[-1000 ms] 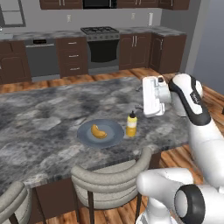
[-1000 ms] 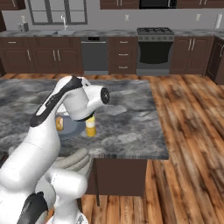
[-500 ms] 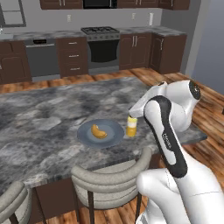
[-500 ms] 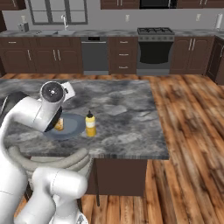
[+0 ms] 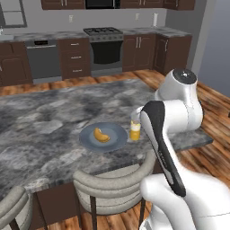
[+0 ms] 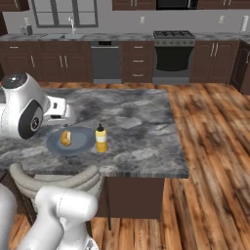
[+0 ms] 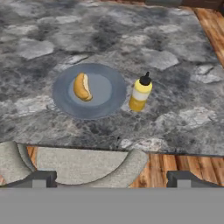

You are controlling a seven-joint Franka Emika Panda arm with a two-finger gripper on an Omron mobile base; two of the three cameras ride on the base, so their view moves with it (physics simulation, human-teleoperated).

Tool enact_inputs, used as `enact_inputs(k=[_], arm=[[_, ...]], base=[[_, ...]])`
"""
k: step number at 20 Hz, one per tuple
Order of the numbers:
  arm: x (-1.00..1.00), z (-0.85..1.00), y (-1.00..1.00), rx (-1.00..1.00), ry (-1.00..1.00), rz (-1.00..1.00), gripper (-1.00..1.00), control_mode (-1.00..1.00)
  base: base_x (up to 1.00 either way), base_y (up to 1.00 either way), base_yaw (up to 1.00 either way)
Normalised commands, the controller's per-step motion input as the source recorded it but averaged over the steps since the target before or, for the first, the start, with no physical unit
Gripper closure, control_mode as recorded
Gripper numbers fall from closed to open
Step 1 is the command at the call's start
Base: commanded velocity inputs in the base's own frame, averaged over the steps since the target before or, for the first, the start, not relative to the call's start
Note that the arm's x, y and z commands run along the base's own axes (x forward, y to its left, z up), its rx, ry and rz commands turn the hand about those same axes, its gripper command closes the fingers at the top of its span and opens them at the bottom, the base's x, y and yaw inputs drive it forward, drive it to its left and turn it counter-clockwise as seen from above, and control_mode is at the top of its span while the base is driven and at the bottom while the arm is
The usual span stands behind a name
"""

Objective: Move the hot dog bun to the plate on the dining table and place the condiment next to that plate. Then navigate to the fridge and take the sausage and place it on the plate as well.

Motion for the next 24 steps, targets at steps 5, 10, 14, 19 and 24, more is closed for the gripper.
enact_inputs(k=[5, 10, 14, 19, 24], arm=[[-0.55, -0.06, -0.03, -0.04, 0.12, -0.11, -1.0, -1.0], [-0.18, -0.07, 0.0, -0.01, 0.0, 0.0, -1.0, 1.0], [0.0, 0.0, 0.0, 0.0, 0.0, 0.0, -1.0, 1.0], [0.0, 0.0, 0.0, 0.0, 0.0, 0.0, -1.0, 1.0], [0.0, 0.0, 0.0, 0.0, 0.0, 0.0, -1.0, 1.0]], base=[[0.0, 0.0, 0.0], [-0.38, 0.08, 0.0], [-1.0, 0.79, 0.01], [-0.78, 1.0, 0.15], [-0.37, 1.0, 0.1]])
